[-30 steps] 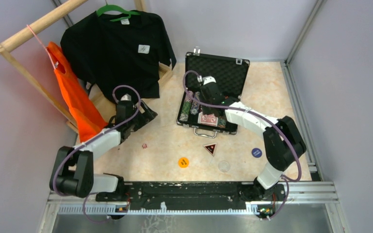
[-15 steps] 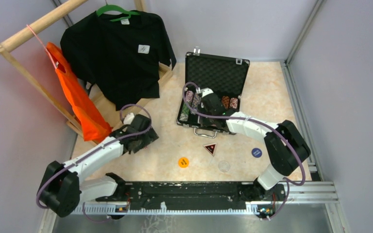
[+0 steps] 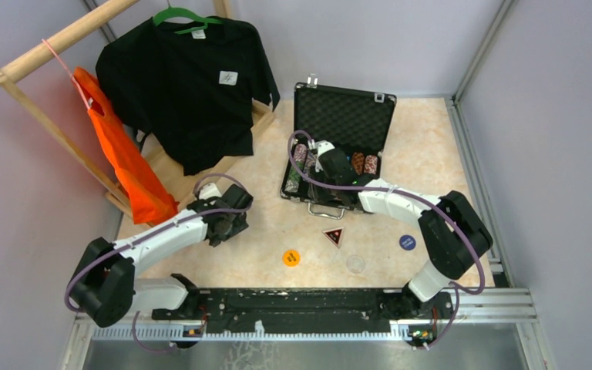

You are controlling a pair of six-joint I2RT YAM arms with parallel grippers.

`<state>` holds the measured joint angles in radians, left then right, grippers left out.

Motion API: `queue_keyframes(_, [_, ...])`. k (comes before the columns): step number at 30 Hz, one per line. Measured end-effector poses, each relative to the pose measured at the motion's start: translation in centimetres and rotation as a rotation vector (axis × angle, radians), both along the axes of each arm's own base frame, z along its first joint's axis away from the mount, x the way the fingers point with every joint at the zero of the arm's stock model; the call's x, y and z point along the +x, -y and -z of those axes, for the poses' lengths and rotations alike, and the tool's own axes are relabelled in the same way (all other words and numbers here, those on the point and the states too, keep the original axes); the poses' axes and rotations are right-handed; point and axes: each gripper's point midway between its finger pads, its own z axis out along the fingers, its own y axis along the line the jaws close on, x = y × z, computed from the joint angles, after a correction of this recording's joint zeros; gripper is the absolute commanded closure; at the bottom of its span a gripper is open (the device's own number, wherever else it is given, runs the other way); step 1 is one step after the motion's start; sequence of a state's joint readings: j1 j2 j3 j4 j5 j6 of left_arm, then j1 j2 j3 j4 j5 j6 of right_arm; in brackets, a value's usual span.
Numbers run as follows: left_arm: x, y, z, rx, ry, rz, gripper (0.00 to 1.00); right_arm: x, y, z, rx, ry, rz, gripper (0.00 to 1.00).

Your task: Pack up texas hold em set

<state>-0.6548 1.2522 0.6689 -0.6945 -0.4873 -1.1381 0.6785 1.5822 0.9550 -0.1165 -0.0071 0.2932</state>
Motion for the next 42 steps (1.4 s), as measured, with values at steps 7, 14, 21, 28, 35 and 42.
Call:
queue_keyframes(7, [0.8,0.3,-0.1,0.014,0.019,0.049,0.34,0.0,-0.1,0.0,0.003,-0.001,-0.003,0.72])
queue_keyframes(14, [1.4,-0.1,0.4,0.032,0.002,0.062,0.45,0.0,0.0,0.2,-0.001,-0.004,-0.003,0.72])
queue_keyframes(21, [2.1,-0.7,0.3,0.019,0.003,0.065,0.45,0.0,-0.1,0.2,-0.001,-0.004,-0.003,0.72])
queue_keyframes(28, [1.9,0.5,0.9,-0.03,-0.016,0.131,0.47,0.0,-0.1,0.2,-0.001,-0.005,-0.003,0.72])
queue_keyframes(35, [1.4,1.0,1.8,-0.051,-0.055,0.157,0.52,0.0,0.0,0.5,-0.006,-0.01,-0.002,0.72])
queue_keyframes(42, [1.5,1.3,1.9,-0.057,-0.055,0.167,0.64,0.0,-0.1,0.6,-0.006,-0.01,-0.002,0.72])
